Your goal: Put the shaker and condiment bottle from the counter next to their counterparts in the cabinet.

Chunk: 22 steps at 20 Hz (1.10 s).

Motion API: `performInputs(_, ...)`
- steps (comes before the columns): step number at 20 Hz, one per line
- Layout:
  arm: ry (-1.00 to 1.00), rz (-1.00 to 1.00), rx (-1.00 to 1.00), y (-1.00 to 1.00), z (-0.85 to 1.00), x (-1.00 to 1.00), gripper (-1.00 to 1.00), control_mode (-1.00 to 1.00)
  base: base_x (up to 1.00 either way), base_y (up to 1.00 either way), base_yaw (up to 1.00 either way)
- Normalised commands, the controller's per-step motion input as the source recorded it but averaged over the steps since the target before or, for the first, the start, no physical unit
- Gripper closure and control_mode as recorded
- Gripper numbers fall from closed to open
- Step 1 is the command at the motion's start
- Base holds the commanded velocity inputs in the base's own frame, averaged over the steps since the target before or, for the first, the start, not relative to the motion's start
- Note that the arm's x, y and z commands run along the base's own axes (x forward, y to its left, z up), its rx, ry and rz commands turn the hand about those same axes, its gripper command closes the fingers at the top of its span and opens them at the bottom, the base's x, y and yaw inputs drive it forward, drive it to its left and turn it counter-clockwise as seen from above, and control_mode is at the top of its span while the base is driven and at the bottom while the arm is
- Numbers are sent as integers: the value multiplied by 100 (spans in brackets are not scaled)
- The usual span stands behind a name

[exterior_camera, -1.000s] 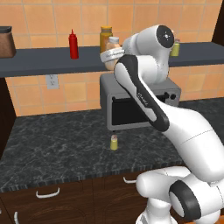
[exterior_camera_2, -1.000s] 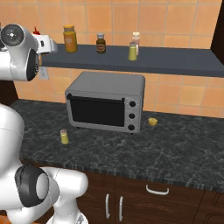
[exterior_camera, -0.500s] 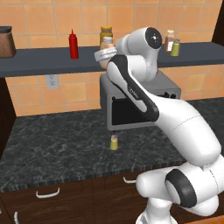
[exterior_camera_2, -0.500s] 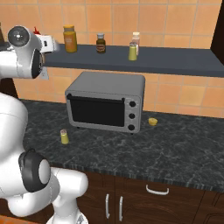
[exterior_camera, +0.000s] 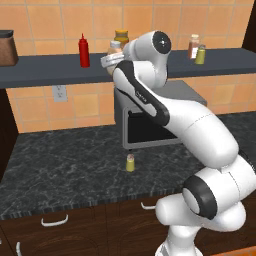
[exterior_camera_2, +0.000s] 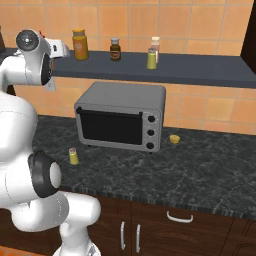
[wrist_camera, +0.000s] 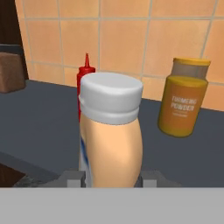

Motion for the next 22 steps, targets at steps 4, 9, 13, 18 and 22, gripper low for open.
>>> performInputs(4,-4,0,0,9,-8,29,100,-100,0,0,0)
performInputs(9,-4,0,0,14,-10,34,100,-100,0,0,0)
performInputs(13,-2,0,0,11,-3,44,100,-100,0,0,0)
performInputs(18,0,0,0,13,0,47,100,-100,0,0,0)
performInputs(22,0,0,0,14,0,42,100,-100,0,0,0)
